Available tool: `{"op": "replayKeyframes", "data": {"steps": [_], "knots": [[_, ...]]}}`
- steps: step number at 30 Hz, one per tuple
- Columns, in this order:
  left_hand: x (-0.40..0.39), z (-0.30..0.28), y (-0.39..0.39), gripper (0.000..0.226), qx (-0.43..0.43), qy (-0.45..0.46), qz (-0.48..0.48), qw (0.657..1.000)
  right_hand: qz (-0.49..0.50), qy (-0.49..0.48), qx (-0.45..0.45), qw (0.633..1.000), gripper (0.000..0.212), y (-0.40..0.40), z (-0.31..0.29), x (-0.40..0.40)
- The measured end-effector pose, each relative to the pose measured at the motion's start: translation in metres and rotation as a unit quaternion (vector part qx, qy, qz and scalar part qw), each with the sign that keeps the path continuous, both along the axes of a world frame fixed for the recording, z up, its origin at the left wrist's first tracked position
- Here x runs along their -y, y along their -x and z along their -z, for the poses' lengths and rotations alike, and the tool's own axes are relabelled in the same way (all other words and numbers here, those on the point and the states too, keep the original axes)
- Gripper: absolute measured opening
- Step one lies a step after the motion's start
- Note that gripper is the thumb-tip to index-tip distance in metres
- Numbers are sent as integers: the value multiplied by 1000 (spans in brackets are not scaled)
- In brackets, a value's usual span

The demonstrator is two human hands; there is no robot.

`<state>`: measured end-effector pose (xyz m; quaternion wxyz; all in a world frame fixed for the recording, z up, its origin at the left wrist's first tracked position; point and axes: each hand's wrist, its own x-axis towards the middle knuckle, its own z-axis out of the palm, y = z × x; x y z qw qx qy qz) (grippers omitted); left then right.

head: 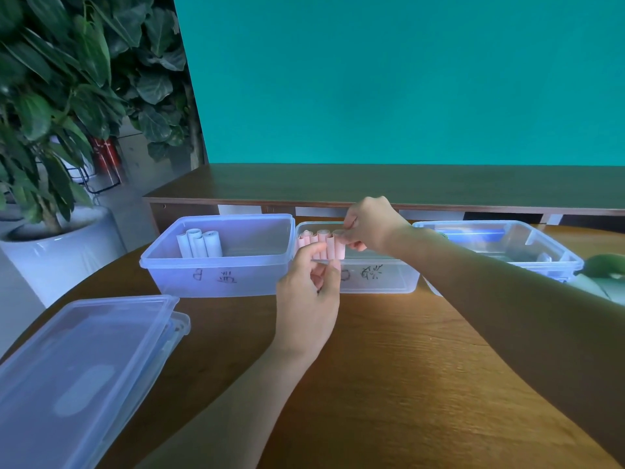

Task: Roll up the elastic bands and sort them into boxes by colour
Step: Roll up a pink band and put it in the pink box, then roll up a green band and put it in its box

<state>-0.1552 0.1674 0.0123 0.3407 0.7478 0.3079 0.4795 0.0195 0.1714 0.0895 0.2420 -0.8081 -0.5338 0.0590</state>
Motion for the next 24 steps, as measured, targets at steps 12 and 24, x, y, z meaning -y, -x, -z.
{"op": "replayKeyframes", "data": {"steps": [12,24], "knots": [[6,-2,1,36,-26,-57,-10,998,12,-76,-62,995,12,-11,-14,54],[85,2,-19,43,-160,-36,168,972,117,-202,-110,966,13,-15,57,255]]}}
